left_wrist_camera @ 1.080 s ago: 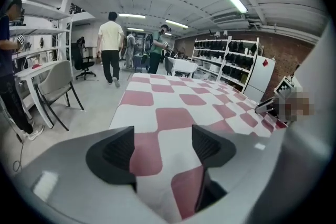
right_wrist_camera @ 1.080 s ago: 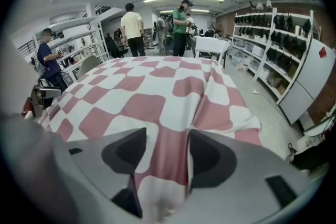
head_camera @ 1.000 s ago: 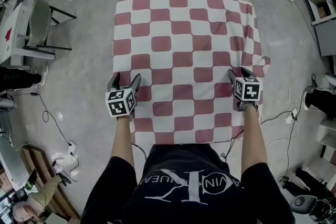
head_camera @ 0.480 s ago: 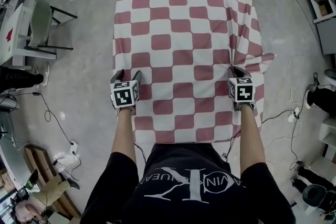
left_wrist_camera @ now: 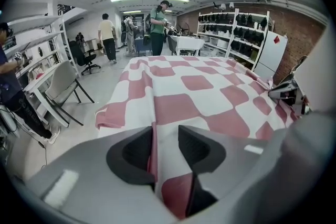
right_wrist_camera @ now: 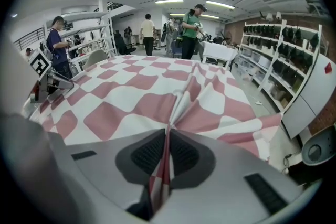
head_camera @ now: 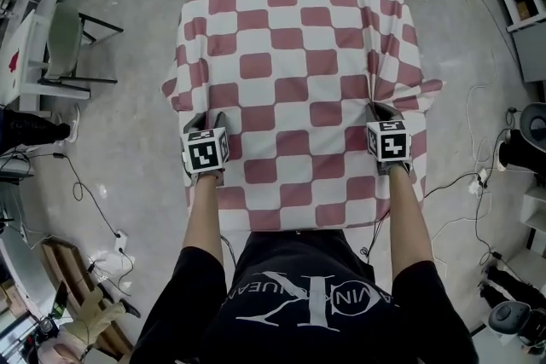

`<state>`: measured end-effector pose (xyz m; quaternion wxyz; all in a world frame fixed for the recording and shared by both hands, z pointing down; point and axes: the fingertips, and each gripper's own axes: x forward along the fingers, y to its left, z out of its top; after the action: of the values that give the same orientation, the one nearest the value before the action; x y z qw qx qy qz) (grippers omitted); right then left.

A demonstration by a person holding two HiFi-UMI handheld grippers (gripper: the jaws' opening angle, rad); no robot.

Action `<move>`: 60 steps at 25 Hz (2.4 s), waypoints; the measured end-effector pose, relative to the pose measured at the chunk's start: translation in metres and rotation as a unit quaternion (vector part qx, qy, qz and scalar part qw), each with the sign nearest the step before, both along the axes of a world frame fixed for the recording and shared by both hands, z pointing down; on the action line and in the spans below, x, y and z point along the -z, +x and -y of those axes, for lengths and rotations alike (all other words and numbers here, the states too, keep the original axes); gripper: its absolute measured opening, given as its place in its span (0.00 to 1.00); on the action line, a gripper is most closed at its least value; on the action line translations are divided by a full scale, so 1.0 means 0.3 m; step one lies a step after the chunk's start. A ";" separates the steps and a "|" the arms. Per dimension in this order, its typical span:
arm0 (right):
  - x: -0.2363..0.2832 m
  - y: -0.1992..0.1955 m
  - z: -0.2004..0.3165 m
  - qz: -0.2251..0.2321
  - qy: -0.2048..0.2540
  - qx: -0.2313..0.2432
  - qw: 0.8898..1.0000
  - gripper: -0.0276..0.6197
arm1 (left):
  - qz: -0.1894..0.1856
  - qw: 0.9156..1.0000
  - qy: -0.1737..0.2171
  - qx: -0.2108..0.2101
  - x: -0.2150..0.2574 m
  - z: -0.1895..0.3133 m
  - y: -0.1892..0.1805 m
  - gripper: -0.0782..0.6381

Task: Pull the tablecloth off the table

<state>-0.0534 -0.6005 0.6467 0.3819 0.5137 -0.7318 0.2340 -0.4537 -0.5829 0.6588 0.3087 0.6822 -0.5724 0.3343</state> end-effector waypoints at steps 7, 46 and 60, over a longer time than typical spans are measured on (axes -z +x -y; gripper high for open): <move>0.000 -0.012 -0.004 -0.024 0.006 0.019 1.000 0.09 | 0.014 1.000 0.005 0.000 0.002 -0.009 0.018 0.24; 0.009 0.029 -0.287 0.063 0.015 0.063 0.996 0.07 | -0.019 0.998 -0.008 0.051 0.009 -0.393 0.164 0.13; 0.029 0.005 -0.394 0.060 0.018 0.049 0.997 0.07 | -0.051 0.997 -0.006 0.052 0.031 -0.579 0.175 0.13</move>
<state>-0.0519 -0.4822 0.6380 0.3393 0.4689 -0.7816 0.2325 -0.4011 -0.4092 0.6497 0.3583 0.6659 -0.5885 0.2861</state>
